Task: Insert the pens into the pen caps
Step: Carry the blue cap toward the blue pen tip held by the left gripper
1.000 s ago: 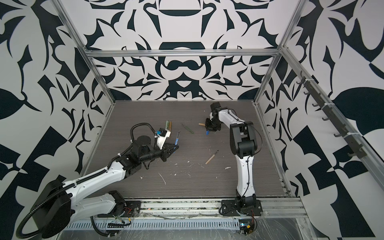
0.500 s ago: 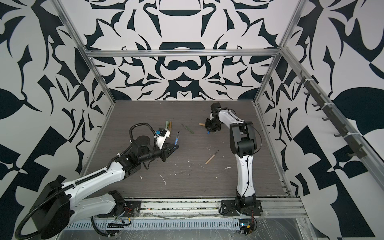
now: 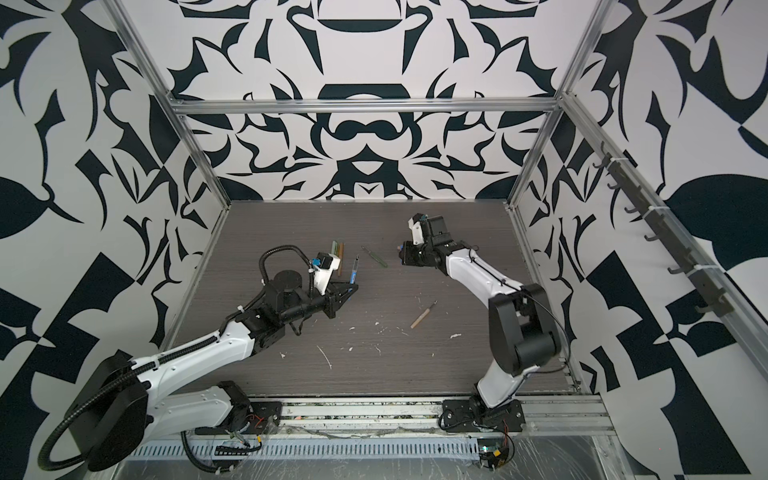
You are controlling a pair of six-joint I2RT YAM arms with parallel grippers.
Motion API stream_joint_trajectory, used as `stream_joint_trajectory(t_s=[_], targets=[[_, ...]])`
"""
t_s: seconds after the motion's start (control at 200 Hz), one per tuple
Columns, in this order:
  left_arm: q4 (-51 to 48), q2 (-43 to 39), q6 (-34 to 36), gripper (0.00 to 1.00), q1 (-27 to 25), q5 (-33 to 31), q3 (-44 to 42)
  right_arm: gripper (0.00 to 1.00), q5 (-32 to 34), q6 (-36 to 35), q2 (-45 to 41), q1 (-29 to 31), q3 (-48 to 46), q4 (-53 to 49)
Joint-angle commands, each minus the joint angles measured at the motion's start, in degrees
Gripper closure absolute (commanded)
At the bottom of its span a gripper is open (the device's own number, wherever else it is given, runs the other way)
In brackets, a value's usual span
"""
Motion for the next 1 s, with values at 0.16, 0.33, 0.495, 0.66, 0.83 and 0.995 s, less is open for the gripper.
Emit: stream_joint_trajectory(t_s=[0.16, 0.33, 0.495, 0.66, 0.83, 0.995], targets=[[10.0, 0.8, -2.7, 0.97, -0.2, 0.4, -2.6, 0.97, 4.6, 4.9, -17.7, 7.4, -14.0, 34.4], [10.1, 1.3, -2.7, 0.97, -0.2, 1.6, -2.1, 0.97, 3.9, 8.3, -20.3, 9.7, -14.6, 40.0], [10.0, 2.2, -2.7, 0.97, -0.4, 2.3, -1.4, 0.97, 1.6, 12.0, -20.1, 10.6, -14.1, 42.6], [9.4, 2.9, -2.7, 0.97, -0.4, 2.8, -0.7, 0.98, -0.8, 13.1, -19.7, 11.7, -13.8, 42.4], [9.4, 3.6, -2.8, 0.97, -0.3, 3.0, -0.3, 0.98, -1.9, 12.7, -19.6, 13.5, -14.4, 40.7], [9.6, 3.9, -2.7, 0.97, -0.4, 3.2, 0.1, 0.98, -2.1, 13.2, -19.0, 14.2, -15.0, 40.1]])
